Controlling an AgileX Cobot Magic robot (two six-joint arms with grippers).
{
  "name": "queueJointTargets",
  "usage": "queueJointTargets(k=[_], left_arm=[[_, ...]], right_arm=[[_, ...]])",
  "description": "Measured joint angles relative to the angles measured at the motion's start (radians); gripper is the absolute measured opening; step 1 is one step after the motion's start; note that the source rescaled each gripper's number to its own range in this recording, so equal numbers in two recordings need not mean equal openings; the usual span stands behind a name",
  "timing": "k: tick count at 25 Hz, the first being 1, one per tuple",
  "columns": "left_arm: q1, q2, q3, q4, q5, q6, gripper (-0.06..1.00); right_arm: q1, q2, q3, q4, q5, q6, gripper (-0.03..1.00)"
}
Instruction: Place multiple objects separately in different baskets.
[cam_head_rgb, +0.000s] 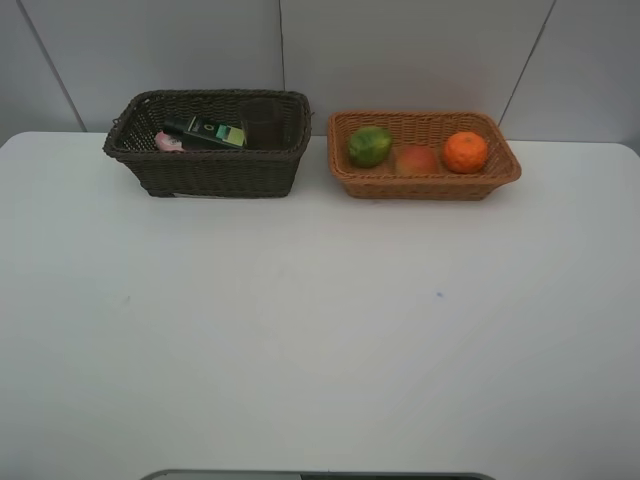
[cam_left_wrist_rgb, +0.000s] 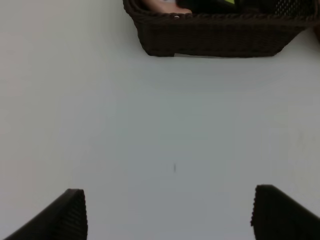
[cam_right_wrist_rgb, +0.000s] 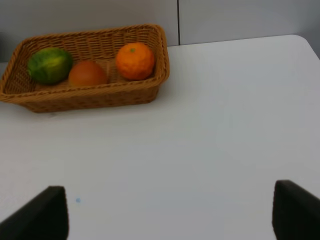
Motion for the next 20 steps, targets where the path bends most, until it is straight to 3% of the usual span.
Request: queueJointTargets(k=[5, 12, 20], left_arm=[[0.0, -0.123, 0.0, -0.009, 0.069, 0.043, 0.86], [0.0, -0.227, 0.023, -0.016, 0.147, 0.204, 0.86], [0.0, -0.301, 0.078, -0.136, 0.161, 0.295, 0.86]], right_arm=[[0.0, 0.0, 0.0, 0.0, 0.0, 0.0, 0.71], [0.0, 0.0, 0.0, 0.0, 0.0, 0.0, 0.71], [0.0, 0.0, 0.0, 0.0, 0.0, 0.0, 0.71]])
